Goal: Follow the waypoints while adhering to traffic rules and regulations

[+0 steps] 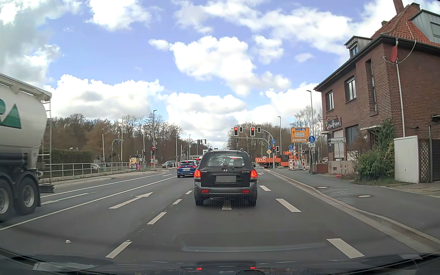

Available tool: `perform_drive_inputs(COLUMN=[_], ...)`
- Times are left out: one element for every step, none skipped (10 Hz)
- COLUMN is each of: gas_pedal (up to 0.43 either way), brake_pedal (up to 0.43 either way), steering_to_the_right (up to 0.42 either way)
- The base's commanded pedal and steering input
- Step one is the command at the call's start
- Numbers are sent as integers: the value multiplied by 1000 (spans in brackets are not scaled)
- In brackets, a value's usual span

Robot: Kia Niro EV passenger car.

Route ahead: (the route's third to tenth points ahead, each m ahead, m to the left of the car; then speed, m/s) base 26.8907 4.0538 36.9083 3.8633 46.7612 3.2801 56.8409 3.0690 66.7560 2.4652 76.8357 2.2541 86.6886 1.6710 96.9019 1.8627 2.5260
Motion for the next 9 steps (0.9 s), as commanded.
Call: perform_drive_inputs(gas_pedal=[0,0,0,0,0,0,0,0,0], brake_pedal=[195,195,195,195,195,201,201,207,213], steering_to_the_right=[-3,-3,-3,-3,-3,-3,-2,-3,-2])
